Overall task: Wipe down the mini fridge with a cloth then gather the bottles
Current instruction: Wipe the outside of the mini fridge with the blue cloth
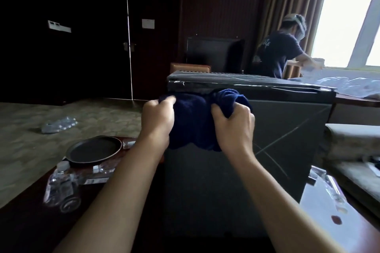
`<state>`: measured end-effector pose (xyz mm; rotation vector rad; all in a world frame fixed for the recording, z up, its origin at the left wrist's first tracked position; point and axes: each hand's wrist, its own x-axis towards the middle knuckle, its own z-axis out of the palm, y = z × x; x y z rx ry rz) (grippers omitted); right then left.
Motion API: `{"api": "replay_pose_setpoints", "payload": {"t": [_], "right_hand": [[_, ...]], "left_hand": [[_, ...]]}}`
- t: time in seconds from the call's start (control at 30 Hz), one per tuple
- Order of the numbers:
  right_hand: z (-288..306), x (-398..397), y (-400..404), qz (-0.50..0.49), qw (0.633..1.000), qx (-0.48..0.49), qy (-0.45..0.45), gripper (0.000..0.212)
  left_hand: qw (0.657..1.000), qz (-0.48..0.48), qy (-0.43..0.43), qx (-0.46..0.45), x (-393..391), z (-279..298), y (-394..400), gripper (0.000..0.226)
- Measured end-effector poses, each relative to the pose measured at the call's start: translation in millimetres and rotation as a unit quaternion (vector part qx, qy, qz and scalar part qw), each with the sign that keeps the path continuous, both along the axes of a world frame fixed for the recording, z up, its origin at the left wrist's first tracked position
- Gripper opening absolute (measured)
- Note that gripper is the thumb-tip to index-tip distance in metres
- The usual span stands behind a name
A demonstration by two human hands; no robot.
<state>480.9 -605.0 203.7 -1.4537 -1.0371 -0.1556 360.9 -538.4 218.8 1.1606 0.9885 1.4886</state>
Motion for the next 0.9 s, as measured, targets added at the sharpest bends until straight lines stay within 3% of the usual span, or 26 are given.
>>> {"api": "replay_pose_setpoints", "payload": {"t": [0.17, 0.3, 0.4, 0.5, 0.6, 0.73, 0.9], "right_hand": [[-3, -15, 9, -0.028, 0.979, 0.015, -0.2, 0.023], [0, 13, -1, -0.098, 0.947, 0.006, -0.306, 0.023], [1, 48, -20, -0.136, 0.947, -0.024, -0.289, 0.026], [2, 94, -43, -0.197, 0.951, -0.042, -0.234, 0.034], [5, 122, -54, -0.233, 0.951, -0.064, -0.192, 0.04], [5, 113, -48, -0.216, 0.96, -0.058, -0.166, 0.039], [1, 57, -22, -0.12, 0.979, -0.021, -0.161, 0.025]], "left_hand": [[0.999, 0.022, -0.031, -0.036, -16, -8, 0, 0.017], [1.0, 0.007, 0.015, -0.006, 6, -4, -8, 0.019], [0.999, -0.007, 0.034, 0.02, 42, 2, -17, 0.023], [0.996, -0.085, 0.014, -0.005, 90, 7, -31, 0.03], [0.993, -0.111, 0.012, -0.027, 125, 6, -42, 0.02], [0.995, -0.087, 0.006, -0.037, 116, 5, -38, 0.028], [1.0, -0.006, -0.004, -0.016, 62, 8, -21, 0.024]]}}
